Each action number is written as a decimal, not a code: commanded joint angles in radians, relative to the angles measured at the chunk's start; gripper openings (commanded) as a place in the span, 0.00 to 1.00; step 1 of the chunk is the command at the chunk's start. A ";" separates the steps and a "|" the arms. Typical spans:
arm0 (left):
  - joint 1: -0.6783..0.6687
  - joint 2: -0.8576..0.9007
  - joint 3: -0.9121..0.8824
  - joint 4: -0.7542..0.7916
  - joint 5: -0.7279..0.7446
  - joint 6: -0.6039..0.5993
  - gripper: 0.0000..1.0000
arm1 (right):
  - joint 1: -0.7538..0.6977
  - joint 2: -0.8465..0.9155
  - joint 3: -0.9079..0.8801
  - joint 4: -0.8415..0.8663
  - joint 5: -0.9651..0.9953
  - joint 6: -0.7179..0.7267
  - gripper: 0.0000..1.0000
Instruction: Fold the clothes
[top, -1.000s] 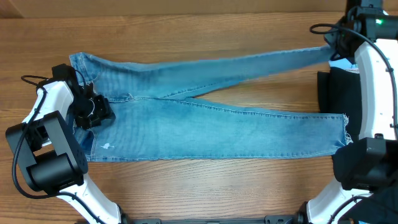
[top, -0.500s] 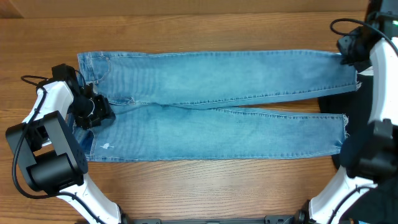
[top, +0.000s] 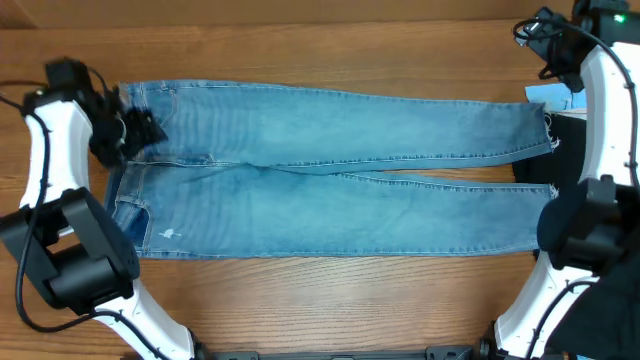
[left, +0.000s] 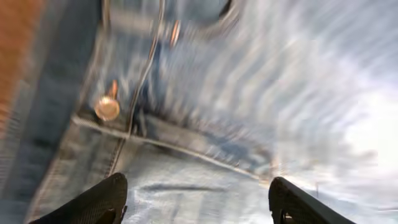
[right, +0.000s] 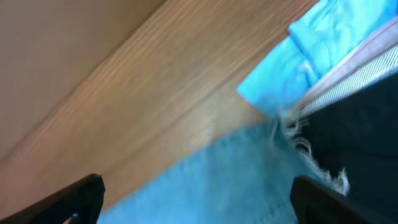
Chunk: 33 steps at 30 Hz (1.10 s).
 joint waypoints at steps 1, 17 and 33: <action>0.004 -0.055 0.082 0.018 0.031 -0.009 0.66 | -0.001 -0.056 0.034 -0.098 -0.140 -0.159 1.00; -0.068 0.247 0.080 0.322 -0.046 0.025 0.04 | 0.161 -0.026 -0.346 0.024 -0.243 -0.200 0.06; 0.014 0.330 0.081 0.478 -0.260 0.024 0.04 | 0.262 -0.023 -0.575 0.238 -0.134 -0.222 0.06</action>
